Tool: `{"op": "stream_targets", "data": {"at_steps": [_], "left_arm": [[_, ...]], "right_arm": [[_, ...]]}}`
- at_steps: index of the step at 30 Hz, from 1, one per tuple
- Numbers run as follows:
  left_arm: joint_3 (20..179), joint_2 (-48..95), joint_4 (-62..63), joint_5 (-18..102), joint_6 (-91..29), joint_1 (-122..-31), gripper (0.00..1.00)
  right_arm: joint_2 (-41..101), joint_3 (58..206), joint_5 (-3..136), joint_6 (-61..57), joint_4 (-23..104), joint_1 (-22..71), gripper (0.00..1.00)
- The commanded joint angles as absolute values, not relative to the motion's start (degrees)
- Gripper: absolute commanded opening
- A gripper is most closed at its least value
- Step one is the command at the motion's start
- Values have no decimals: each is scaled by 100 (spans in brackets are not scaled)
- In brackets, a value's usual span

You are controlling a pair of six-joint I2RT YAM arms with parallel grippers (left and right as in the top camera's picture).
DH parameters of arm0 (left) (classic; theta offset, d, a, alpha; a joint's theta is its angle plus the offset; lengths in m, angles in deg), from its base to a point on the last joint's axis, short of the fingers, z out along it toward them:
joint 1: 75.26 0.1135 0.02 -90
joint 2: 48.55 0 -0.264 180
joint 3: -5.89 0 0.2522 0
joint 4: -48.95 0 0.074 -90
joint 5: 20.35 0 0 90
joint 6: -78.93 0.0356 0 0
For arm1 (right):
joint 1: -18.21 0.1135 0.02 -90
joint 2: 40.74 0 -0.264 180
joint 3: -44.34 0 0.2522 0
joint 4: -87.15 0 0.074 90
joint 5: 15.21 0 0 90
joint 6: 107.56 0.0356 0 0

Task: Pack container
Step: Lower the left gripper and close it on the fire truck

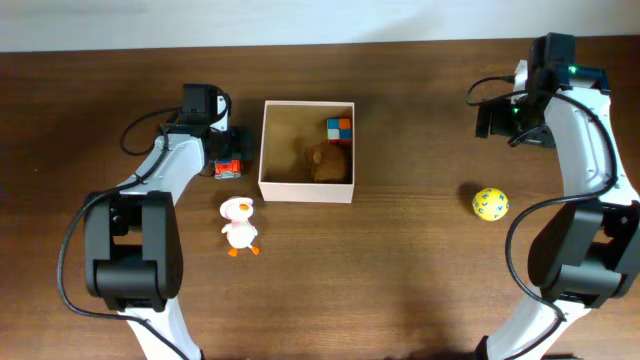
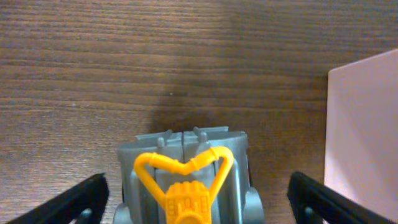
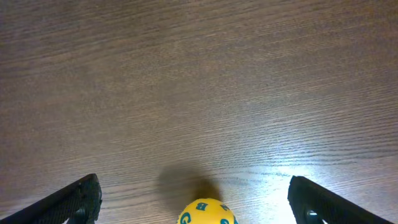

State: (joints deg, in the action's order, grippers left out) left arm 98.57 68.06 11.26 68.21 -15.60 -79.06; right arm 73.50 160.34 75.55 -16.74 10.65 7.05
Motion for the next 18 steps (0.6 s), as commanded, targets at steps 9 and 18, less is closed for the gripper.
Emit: {"op": "stream_targets", "data": {"at_steps": [9,18], "left_arm": [[9942,6850,1133,6970,-1598,-7897,78],[9940,6920,976,7119,-1598,-7897,83]], "right_arm": [[7223,16141,7526,-1714,1063,731,99],[7223,16141,7526,-1716,1063,731,99]]}}
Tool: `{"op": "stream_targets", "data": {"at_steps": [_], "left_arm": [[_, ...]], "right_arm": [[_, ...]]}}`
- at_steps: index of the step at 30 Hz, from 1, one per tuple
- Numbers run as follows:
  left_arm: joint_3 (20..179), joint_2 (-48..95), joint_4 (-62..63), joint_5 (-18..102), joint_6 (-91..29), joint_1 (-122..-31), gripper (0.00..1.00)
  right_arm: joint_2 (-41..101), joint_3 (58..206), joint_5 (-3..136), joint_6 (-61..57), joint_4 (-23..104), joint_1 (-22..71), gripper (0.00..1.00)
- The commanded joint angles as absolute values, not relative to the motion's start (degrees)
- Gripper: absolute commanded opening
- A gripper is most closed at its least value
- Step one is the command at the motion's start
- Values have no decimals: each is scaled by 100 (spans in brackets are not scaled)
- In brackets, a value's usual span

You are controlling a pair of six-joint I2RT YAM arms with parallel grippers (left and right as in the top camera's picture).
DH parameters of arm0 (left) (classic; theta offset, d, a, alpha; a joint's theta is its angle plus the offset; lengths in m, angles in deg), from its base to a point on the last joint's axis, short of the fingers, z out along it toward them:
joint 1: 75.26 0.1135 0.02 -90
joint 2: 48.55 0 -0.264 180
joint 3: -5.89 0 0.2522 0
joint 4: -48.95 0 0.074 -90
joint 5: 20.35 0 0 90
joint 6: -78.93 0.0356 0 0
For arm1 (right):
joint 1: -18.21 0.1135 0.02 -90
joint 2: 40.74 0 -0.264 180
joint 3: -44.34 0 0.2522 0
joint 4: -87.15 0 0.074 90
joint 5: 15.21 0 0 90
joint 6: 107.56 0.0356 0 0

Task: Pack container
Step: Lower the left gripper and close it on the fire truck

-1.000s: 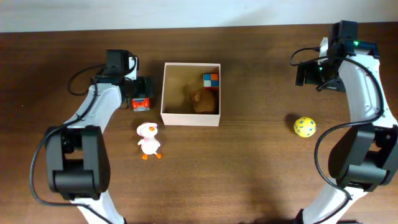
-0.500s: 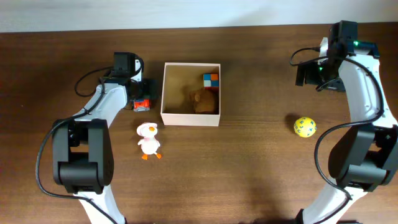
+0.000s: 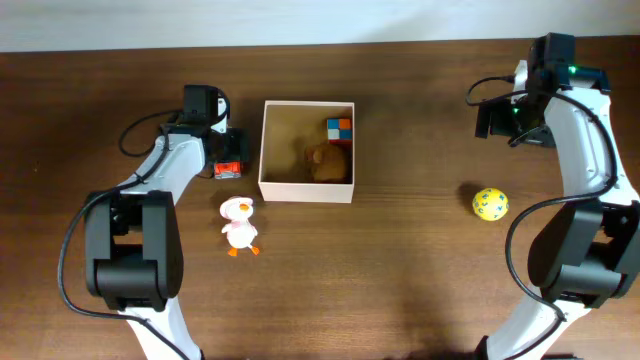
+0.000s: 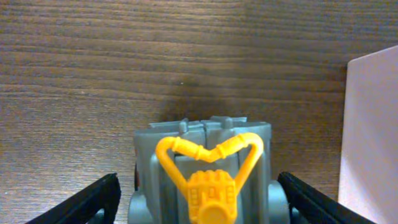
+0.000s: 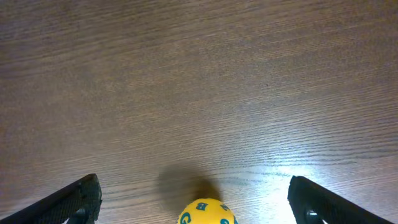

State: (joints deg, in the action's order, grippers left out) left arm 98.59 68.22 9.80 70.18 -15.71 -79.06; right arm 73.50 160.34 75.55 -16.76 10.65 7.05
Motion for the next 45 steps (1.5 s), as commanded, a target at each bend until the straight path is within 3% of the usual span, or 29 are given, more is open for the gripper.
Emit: {"op": "stream_targets", "data": {"at_steps": [1,21,29,41,45], "left_arm": [[9940,6920,986,7119,-1598,-7897,83],[9942,7222,1004,7092,-1600,-7903,83],[9942,7219,1002,7090,-1600,-7903,73],[10134,7128,938,7092,-1600,-7903,68],[10320,6955,941,7095,-1600,-7903,61]], "right_arm": [[7223,16141,7526,-1716,1063,731,99],[7223,16141,7526,-1716,1063,731,99],[7223,16141,7526,-1716,1063,731,98],[7223,16141,7526,-1714,1063,731,99],[7223,16141,7526,-1716,1063,731,99]]}}
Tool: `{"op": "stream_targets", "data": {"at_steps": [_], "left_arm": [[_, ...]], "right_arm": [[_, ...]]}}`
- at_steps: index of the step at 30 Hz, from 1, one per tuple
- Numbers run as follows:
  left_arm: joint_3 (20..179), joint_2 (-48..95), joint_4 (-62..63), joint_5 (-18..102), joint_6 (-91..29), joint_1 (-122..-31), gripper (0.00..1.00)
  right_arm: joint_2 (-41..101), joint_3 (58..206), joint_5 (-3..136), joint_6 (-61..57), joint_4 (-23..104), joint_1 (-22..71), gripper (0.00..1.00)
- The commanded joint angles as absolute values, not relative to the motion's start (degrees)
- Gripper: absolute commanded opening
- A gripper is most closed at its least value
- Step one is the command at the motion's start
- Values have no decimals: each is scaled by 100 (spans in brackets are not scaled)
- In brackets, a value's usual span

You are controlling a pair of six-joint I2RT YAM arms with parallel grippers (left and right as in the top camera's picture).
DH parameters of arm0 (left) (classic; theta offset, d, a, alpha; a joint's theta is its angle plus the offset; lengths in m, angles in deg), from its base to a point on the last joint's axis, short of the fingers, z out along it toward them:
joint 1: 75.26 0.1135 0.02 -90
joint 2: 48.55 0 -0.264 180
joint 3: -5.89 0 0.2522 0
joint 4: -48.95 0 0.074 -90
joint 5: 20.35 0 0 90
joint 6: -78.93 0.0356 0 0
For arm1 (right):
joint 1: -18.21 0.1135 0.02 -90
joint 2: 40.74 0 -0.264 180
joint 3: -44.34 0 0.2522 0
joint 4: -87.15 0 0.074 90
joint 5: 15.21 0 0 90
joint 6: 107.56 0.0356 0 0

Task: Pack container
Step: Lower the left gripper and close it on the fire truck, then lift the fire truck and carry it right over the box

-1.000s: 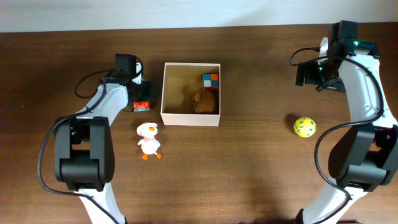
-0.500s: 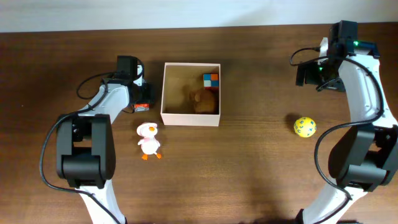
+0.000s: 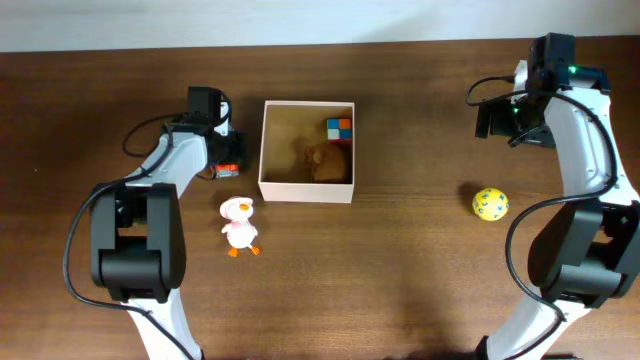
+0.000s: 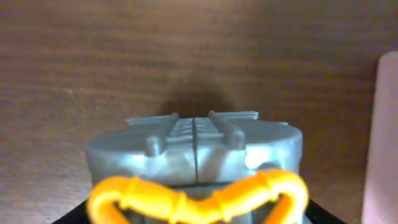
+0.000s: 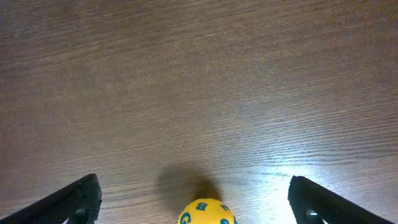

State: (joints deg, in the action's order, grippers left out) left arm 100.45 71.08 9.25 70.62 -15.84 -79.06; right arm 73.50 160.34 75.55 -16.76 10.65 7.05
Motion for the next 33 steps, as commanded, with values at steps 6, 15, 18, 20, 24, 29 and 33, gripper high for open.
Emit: {"op": "stream_targets", "data": {"at_steps": [6,15,18,20,24,29,33], "left_arm": [[10421,6522,938,7092,-1600,-7917,61],[10436,5611,954,7095,-1600,-8332,61],[10436,5325,1000,7095,-1600,-8561,61],[10436,5182,1035,7095,-1600,-8721,61],[10436,5104,1113,7095,-1600,-9014,61],[10434,5119,1091,7097,-1602,-9283,61],[10434,5145,1091,7097,-1602,-9416,60]], "right_arm": [[7223,16141,7526,-1716,1063,731,99],[7223,16141,7526,-1714,1063,731,99],[7223,16141,7526,-1714,1063,731,99],[7223,16141,7526,-1714,1063,731,99],[7223,16141,7526,-1714,1063,731,99],[7223,16141,7526,-1714,1063,731,99],[7223,16141,7526,-1714,1063,731,99]]}}
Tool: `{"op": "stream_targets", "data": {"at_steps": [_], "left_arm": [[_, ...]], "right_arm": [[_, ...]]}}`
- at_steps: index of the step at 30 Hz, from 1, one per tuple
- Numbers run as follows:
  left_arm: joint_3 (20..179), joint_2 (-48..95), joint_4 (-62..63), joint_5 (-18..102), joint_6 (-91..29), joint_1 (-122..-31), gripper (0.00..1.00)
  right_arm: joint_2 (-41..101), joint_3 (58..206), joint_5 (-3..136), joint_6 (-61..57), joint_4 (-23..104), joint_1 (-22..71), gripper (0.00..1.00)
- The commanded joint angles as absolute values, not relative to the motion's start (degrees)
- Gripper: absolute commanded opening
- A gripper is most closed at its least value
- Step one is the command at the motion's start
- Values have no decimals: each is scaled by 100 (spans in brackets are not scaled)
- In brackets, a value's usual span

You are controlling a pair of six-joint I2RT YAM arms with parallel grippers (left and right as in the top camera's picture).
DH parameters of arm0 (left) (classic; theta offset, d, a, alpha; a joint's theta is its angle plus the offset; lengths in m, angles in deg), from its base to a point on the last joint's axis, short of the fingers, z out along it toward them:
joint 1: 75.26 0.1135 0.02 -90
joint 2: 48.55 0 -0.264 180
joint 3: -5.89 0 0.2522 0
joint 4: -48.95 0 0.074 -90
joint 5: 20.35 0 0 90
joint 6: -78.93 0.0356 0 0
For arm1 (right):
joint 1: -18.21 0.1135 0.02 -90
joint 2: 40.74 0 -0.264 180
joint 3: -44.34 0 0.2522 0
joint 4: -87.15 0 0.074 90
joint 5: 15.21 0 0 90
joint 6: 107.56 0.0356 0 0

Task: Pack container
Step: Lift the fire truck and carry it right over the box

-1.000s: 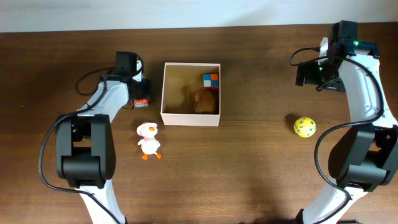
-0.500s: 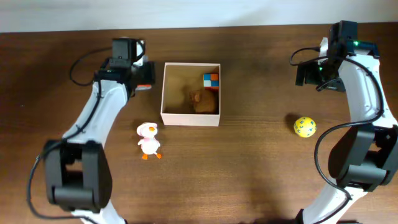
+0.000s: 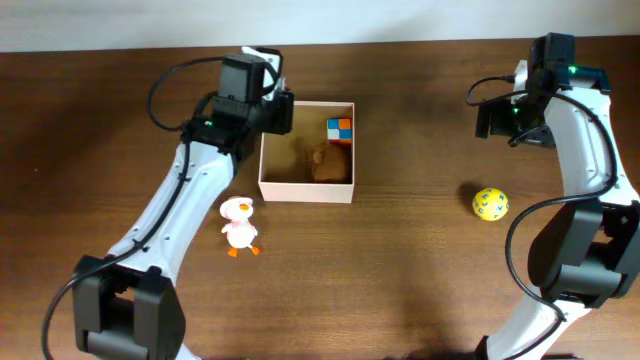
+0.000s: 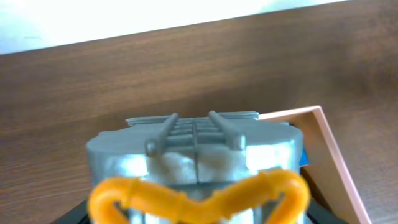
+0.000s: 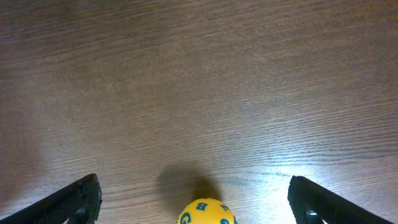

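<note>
A grey toy with an orange loop (image 4: 196,155) fills the left wrist view, with my left gripper (image 4: 196,211) shut on it. Seen from overhead, the left gripper (image 3: 272,112) hangs over the far left corner of the white box (image 3: 305,191) and hides the toy. Inside the box lie a colour cube (image 3: 339,129) and a brown plush (image 3: 326,160). A white duck (image 3: 239,224) stands on the table in front of the box's left end. My right gripper (image 5: 196,202) is open above the table, with a yellow lettered ball (image 5: 207,212) below it.
The yellow ball (image 3: 490,204) lies at the right of the brown wooden table (image 3: 400,270), well apart from the box. The right gripper (image 3: 497,120) stays far right, near the table's back edge.
My left gripper was down on the table left of the box, closed round the grey toy. Now it holds the toy raised over the box's far left corner. The right arm has not moved.
My left gripper stood open round the grey toy on the table beside the box. It then sat lower with its fingers nearer the toy, then tight on it. The toy is now off the table, over the box corner. The right gripper stayed open above the ball.
</note>
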State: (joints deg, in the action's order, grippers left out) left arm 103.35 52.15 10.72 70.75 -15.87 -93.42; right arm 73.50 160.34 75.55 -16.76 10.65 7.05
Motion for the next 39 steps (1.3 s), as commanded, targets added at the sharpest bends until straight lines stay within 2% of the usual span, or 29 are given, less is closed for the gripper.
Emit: {"op": "stream_targets", "data": {"at_steps": [1,35,39], "left_arm": [[10434,5169,1091,7097,-1602,-9440,60],[10434,6813,1190,7095,-1606,-9477,61],[10434,6813,1288,7099,-1873,-9477,56]], "right_arm": [[7223,16141,7526,-1714,1063,731,99],[7223,16141,7526,-1714,1063,731,99],[7223,16141,7526,-1714,1063,731,99]]}}
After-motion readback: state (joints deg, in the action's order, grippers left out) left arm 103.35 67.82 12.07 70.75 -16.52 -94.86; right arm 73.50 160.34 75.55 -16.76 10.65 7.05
